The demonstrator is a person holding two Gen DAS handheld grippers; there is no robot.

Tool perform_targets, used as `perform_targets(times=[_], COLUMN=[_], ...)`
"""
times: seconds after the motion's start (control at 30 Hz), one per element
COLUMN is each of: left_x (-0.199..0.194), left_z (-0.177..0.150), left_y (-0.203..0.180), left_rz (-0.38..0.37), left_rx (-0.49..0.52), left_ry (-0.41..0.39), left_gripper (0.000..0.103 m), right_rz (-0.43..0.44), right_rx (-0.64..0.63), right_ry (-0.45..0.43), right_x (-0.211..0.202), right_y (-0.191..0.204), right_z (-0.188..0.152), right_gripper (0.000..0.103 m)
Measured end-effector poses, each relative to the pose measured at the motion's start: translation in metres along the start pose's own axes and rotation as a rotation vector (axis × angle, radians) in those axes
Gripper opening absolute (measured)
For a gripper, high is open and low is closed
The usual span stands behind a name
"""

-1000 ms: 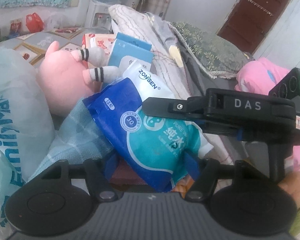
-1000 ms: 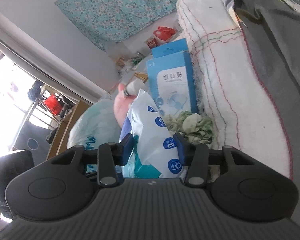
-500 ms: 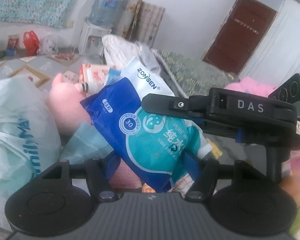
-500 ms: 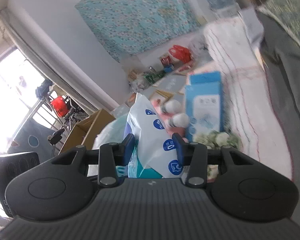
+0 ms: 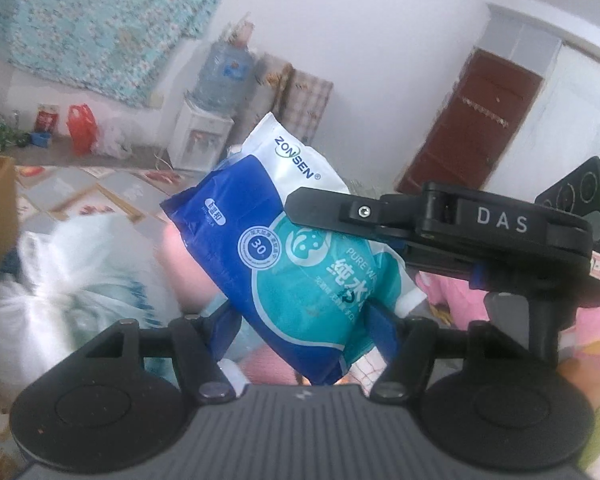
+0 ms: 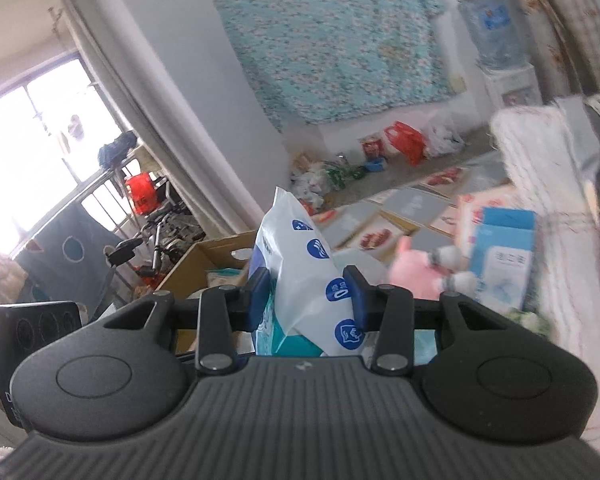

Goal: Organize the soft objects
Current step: 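Lift the wet wipes pack with the left tool and carry it into the box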

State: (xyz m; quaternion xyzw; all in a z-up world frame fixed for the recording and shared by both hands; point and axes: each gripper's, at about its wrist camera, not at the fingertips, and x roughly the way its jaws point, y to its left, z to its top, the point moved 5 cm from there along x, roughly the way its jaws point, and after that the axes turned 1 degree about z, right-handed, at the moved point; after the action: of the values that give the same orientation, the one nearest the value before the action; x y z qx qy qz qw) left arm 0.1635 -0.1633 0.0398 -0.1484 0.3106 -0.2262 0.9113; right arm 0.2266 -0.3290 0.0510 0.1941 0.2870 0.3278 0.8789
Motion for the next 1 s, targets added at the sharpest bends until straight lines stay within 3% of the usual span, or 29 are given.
perform_targets(times=[0.23, 0.5, 0.73, 1.0], left_x=[-0.055, -0.107, -0.126, -0.112], left_z=[0.011, 0.034, 0.065, 0.088], left_y=[0.034, 0.091, 0.169, 0.263], left_rz=[0.073, 0.220, 0.343, 0.409], left_rx=[-0.036, -0.096, -0.163, -0.257], left_ry=[-0.086, -0.130, -0.073, 0.030], left_gripper=[0.069, 0.069, 0.069, 0.068], right_rz=[0.078, 0.194, 0.267, 0.225], right_rx=[-0.057, -0.074, 0.022, 0.164], right_ry=[0.026, 0.108, 0.231, 0.360], right_x=[0.026, 0.090, 0.181, 0.298], right_y=[0.066, 0.135, 0.174, 0.176], right_z=[0.007, 0.019, 0.026, 0.021], right_gripper=[0.039, 0.039, 0.039, 0.039])
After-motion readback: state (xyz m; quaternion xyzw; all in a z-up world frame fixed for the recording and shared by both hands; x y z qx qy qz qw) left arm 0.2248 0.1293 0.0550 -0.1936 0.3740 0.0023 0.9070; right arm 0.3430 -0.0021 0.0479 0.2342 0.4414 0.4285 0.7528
